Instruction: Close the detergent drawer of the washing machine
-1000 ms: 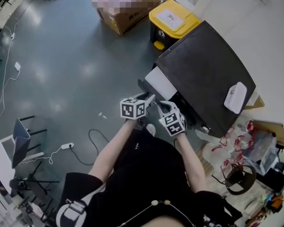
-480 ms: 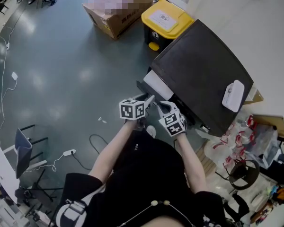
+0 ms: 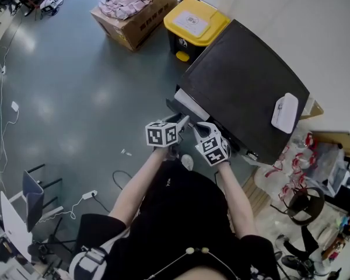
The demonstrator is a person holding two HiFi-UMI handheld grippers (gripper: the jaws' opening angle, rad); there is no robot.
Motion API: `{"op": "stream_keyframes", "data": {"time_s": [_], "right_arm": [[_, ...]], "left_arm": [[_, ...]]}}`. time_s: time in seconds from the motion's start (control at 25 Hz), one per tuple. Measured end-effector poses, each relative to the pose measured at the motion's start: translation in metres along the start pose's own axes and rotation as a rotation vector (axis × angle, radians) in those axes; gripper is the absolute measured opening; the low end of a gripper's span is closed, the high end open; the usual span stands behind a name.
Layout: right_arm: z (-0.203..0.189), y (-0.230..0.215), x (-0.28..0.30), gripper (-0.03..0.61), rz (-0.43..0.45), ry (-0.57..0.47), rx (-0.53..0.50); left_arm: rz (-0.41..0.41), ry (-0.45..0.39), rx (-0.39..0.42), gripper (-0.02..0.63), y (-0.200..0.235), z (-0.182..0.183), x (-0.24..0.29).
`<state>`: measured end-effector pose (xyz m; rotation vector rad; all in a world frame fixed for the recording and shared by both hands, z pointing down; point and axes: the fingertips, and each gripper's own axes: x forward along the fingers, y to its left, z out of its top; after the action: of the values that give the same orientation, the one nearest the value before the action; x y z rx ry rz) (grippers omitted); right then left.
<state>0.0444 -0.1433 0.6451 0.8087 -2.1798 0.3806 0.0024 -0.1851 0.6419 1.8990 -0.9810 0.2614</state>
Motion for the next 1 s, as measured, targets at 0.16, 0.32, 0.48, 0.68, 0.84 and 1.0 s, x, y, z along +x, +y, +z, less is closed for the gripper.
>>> {"op": "stream_keyframes", "data": {"time_s": [0.16, 0.32, 0.48, 0.68, 0.84, 1.0], "right_arm": [[0.002, -0.008, 0.001, 0.046, -0.03, 0.0, 0.004], [0.002, -0.016, 0.001, 0.051, -0.071, 0.007, 0.009], [0.002, -0.021, 0.001, 0.057, -0.117, 0.008, -0.007], [0.006, -0.027, -0.001, 0.067, -0.206, -0.009, -0.008], [0.005, -0.032, 0.001, 0.078, -0.283, -0.024, -0.029], [0.006, -0.034, -0.001, 0.087, -0.343, -0.024, -0.064]], "left_arm": [[-0.005, 0.008, 0.011, 0.158, -0.001, 0.005, 0.007], [-0.007, 0.025, 0.02, 0.158, -0.002, 0.009, 0.013], [-0.02, 0.024, 0.019, 0.158, -0.003, 0.012, 0.017], [-0.028, 0.027, 0.017, 0.158, -0.004, 0.016, 0.02], [-0.044, 0.027, 0.027, 0.158, -0.004, 0.017, 0.024], [-0.055, 0.037, 0.037, 0.158, -0.006, 0.019, 0.025]]}}
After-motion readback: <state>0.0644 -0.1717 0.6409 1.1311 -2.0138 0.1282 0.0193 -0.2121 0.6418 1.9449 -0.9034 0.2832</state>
